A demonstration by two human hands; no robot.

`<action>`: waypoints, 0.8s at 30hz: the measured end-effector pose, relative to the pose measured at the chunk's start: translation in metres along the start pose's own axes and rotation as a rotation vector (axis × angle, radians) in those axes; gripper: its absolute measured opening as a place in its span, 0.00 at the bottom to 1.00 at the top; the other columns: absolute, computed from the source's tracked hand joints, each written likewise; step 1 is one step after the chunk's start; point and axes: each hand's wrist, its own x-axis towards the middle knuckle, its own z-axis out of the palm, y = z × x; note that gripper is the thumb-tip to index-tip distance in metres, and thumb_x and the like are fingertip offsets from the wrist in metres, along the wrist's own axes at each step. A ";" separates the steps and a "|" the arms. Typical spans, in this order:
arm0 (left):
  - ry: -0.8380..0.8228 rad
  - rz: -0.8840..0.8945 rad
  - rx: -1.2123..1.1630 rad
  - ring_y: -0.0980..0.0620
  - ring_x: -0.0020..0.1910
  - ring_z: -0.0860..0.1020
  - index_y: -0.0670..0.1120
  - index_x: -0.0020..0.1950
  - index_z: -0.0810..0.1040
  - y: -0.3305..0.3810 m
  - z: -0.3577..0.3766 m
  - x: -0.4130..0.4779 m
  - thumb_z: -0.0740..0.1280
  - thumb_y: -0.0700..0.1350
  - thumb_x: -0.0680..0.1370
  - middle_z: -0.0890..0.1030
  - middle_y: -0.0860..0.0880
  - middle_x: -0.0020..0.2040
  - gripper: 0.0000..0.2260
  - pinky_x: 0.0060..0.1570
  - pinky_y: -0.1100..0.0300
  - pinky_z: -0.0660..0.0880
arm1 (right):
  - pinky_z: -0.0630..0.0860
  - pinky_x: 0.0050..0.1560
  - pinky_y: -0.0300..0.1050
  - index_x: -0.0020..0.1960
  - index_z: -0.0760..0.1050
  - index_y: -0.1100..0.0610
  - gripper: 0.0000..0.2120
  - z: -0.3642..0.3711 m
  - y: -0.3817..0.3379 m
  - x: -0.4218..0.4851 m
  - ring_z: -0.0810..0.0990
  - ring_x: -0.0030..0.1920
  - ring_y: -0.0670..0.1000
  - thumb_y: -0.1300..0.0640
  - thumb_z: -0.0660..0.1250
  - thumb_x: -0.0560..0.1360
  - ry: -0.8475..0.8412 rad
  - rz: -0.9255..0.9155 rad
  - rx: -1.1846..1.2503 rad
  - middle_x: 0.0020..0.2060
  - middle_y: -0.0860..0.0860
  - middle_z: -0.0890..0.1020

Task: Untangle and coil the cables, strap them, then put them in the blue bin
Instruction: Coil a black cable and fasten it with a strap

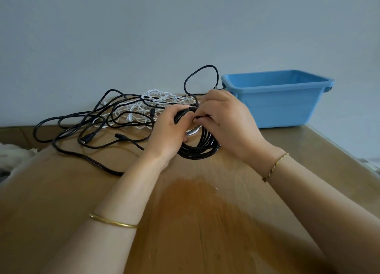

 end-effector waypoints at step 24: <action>-0.169 0.192 0.127 0.68 0.40 0.77 0.50 0.60 0.72 0.012 0.005 -0.015 0.64 0.40 0.79 0.79 0.57 0.44 0.11 0.39 0.71 0.71 | 0.77 0.35 0.41 0.44 0.77 0.58 0.02 -0.013 0.014 -0.001 0.78 0.33 0.49 0.61 0.69 0.74 -0.048 0.786 0.943 0.38 0.56 0.78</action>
